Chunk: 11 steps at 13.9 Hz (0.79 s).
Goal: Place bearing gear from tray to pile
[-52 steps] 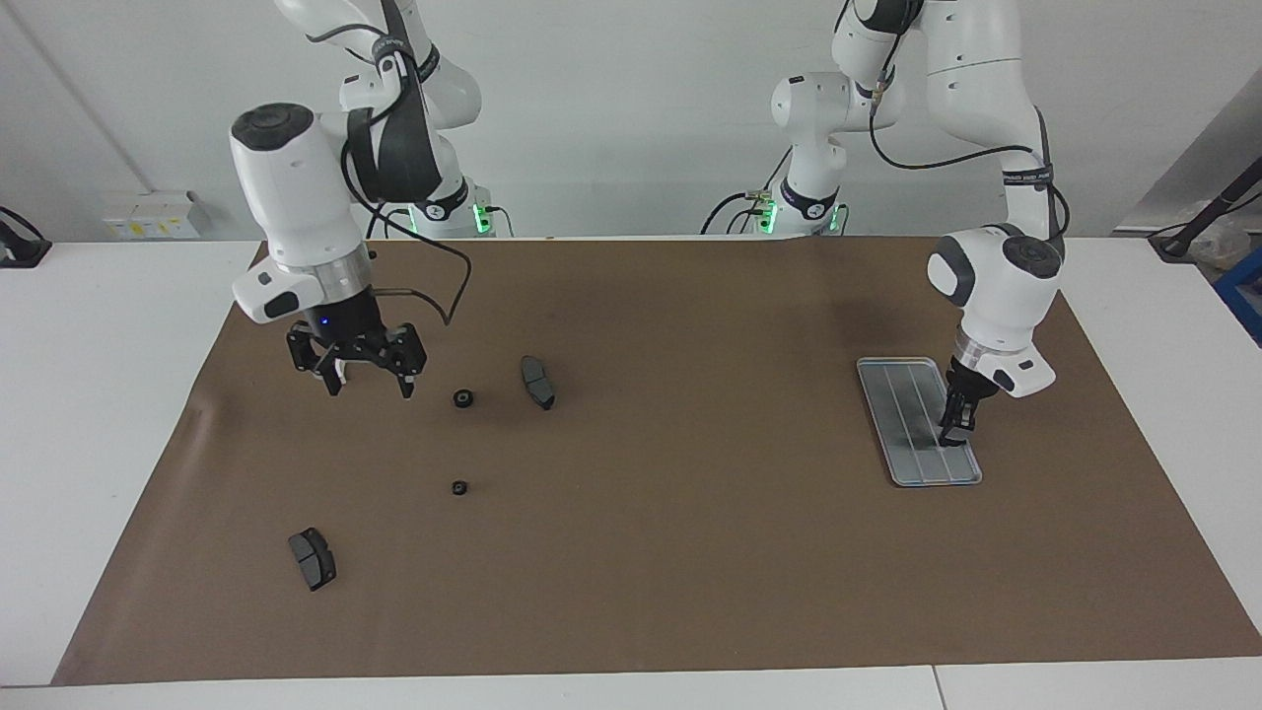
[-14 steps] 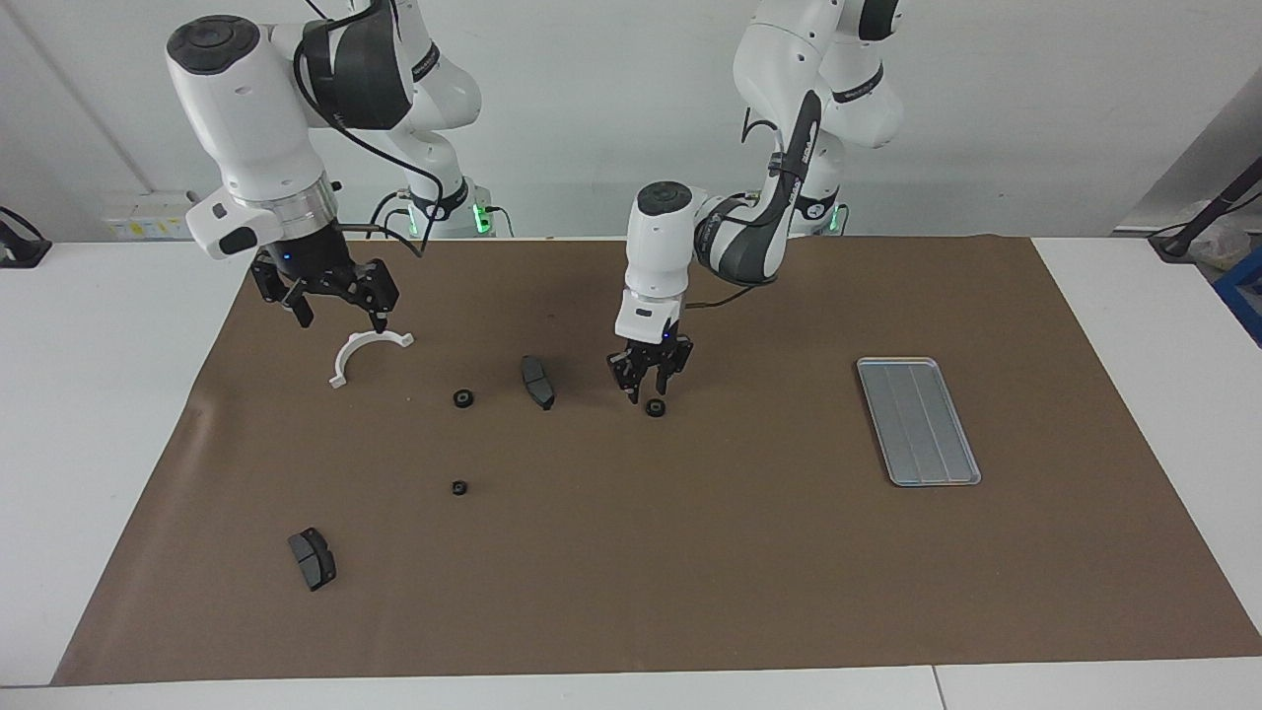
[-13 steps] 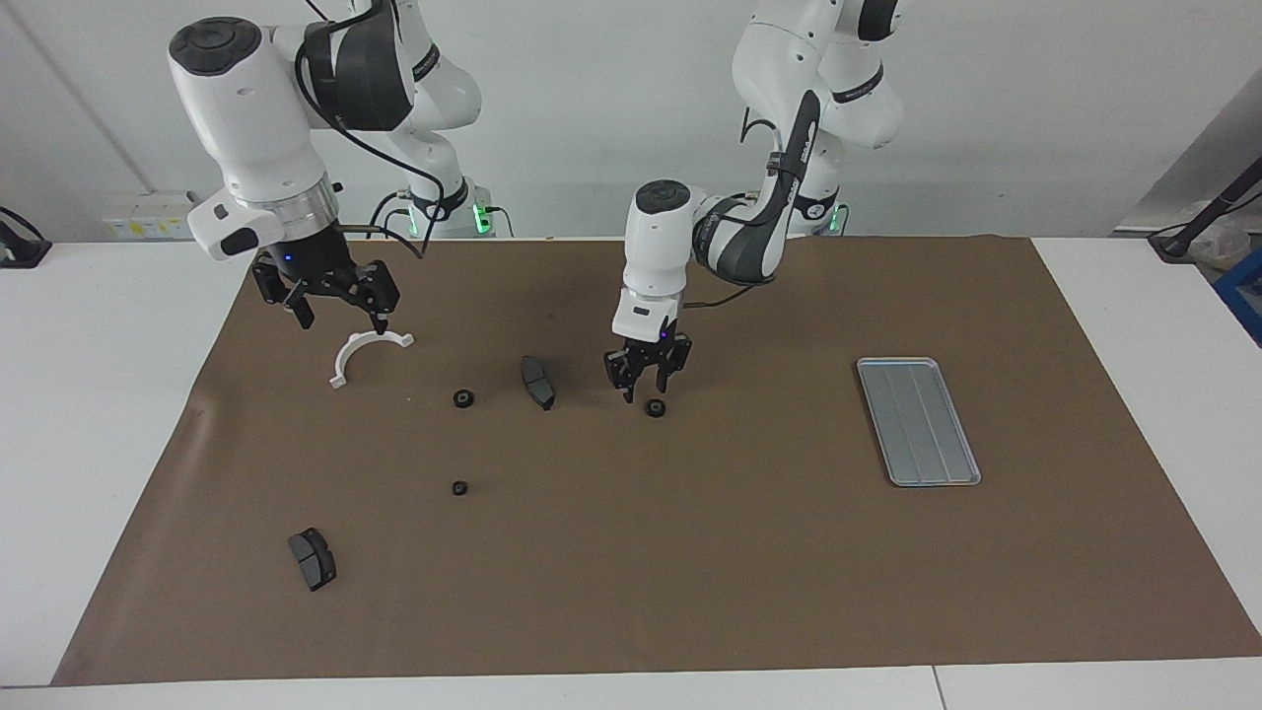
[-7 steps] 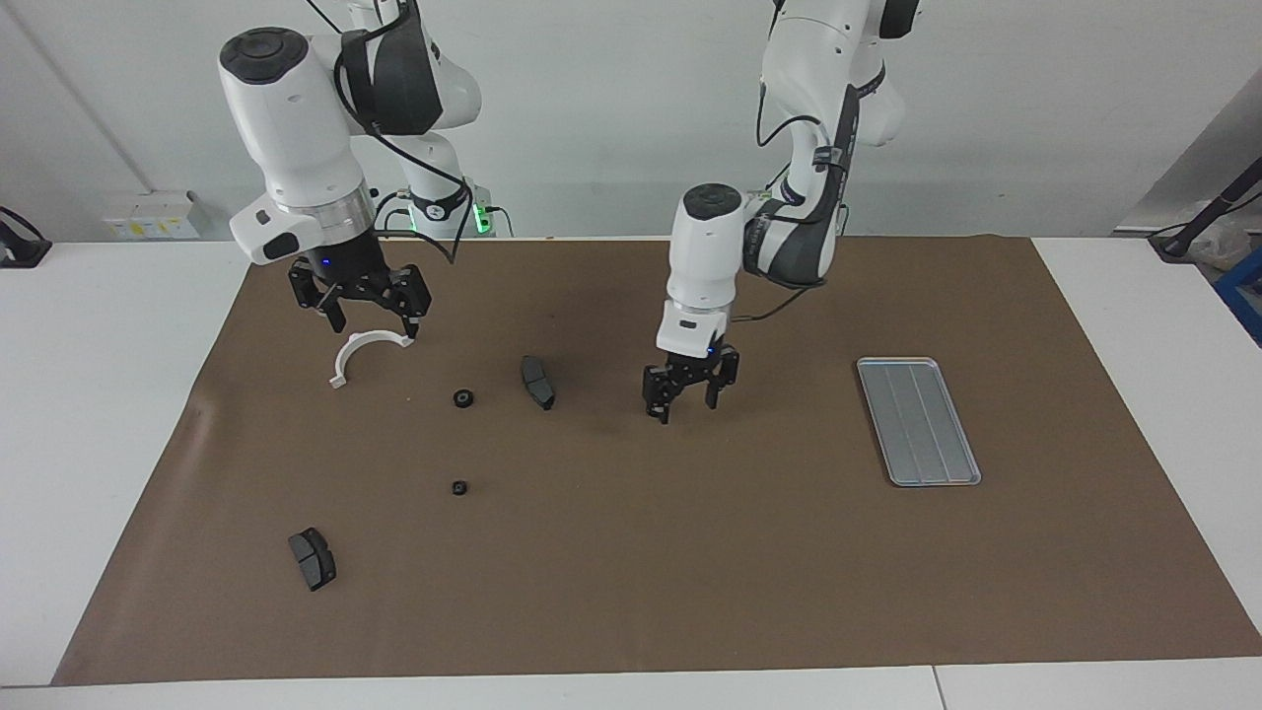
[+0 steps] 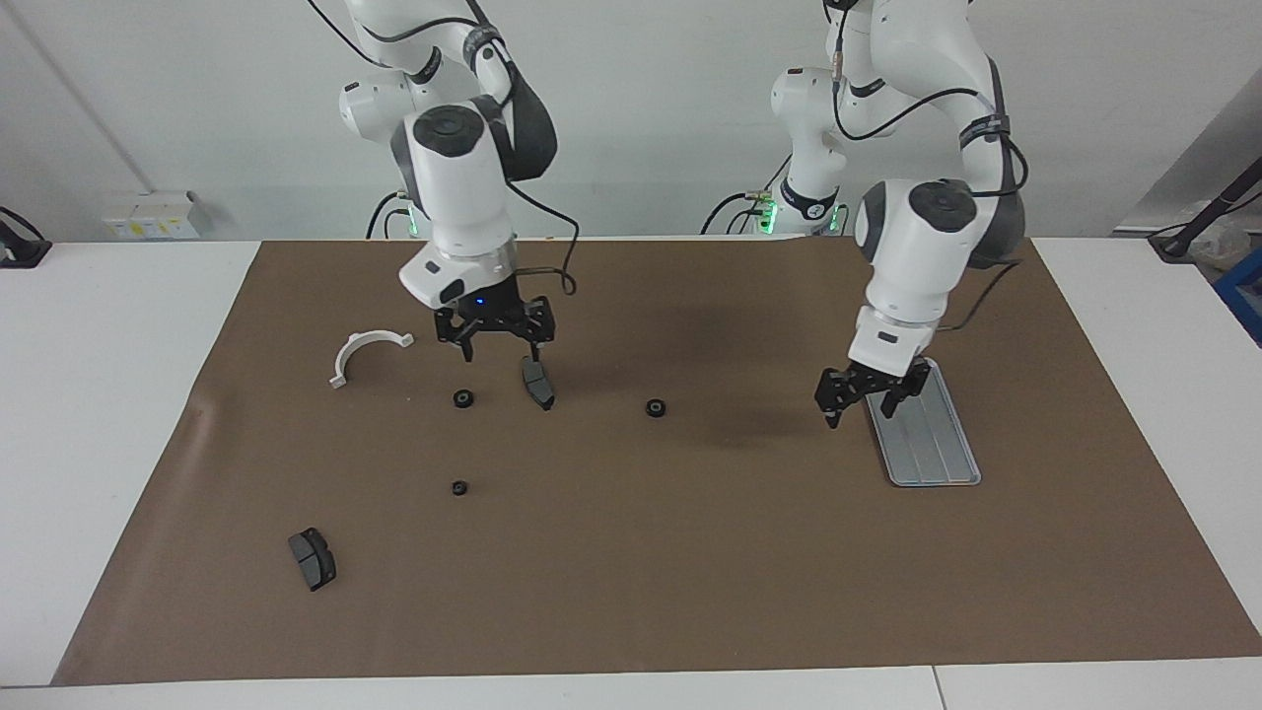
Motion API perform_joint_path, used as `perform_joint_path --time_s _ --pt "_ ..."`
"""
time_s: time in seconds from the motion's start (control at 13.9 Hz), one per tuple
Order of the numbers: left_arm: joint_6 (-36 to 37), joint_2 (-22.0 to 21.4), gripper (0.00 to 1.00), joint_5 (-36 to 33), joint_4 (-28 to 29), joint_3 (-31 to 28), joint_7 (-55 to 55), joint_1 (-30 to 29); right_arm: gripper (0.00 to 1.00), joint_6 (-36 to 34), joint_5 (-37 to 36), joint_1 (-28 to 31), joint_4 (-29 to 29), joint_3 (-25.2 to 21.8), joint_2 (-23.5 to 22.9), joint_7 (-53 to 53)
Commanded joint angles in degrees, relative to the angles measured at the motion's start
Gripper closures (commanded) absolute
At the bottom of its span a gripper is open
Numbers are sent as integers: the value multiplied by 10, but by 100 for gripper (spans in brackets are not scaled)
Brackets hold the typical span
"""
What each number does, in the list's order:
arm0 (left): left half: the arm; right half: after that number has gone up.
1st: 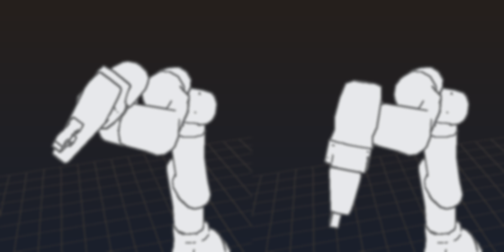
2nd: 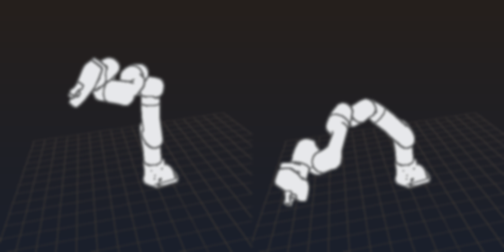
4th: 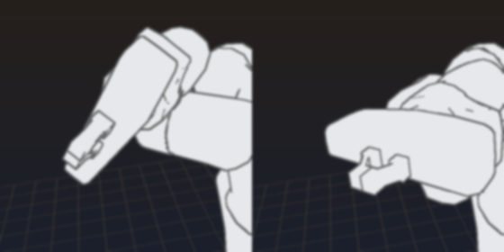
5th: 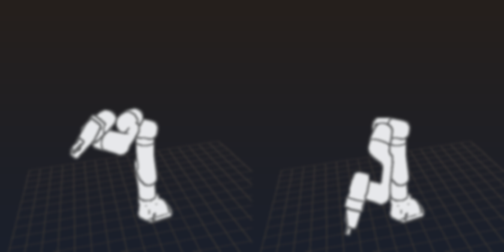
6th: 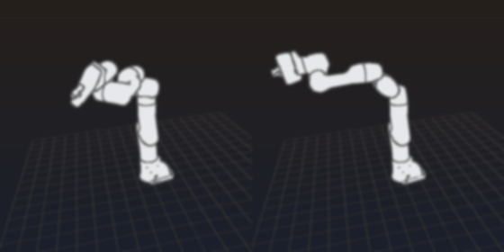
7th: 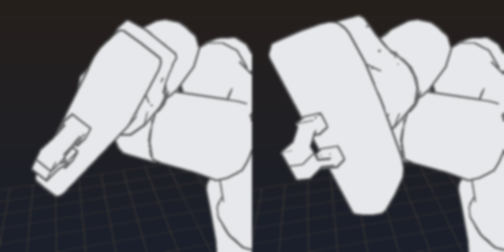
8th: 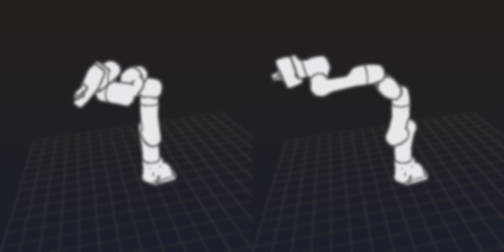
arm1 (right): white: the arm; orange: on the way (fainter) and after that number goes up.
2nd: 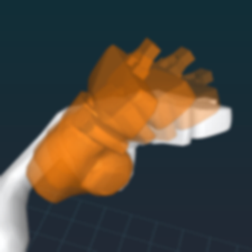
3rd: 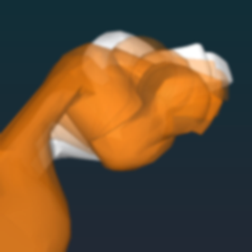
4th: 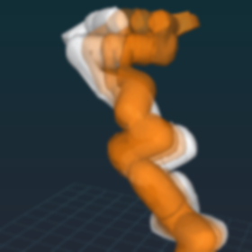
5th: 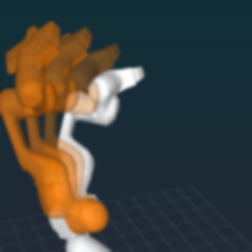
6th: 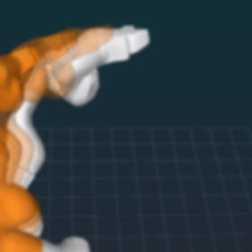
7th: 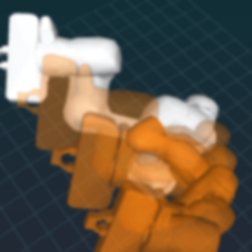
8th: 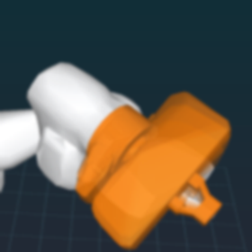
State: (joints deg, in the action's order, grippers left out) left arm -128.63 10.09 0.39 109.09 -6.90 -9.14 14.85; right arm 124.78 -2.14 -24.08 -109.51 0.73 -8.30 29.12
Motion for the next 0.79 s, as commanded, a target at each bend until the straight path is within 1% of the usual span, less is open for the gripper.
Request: perform_joint_path --time_s 0.0,0.14,0.22,0.29,0.36,0.43,0.5,0.58,0.72 --pt "73 -11 10 13 -28 6 111 -50 0 50 11 -35 4 -3 -43 38" --pt "137 -11 10 14 -68 5 162 -76 0 91 6 -67 9 -4 -75 79" --pt "172 -13 10 17 -88 7 166 -87 0 104 3 -81 11 -3 -88 100" --pt "203 -21 10 27 -105 4 166 -88 0 109 0 -100 23 -4 -108 117" --pt "235 -37 10 34 -121 2 165 -88 0 112 -9 -118 49 -5 -140 141" --pt "261 -53 8 34 -128 1 165 -88 0 113 -29 -125 74 -5 -165 162" --pt "277 -73 1 34 -129 2 165 -88 0 114 -52 -128 90 -4 -184 177" --pt "285 -92 0 34 -127 3 164 -87 0 121 -65 -129 93 -3 -194 183" --pt "298 -109 0 34 -126 4 164 -83 0 144 -66 -136 95 -4 -210 185"
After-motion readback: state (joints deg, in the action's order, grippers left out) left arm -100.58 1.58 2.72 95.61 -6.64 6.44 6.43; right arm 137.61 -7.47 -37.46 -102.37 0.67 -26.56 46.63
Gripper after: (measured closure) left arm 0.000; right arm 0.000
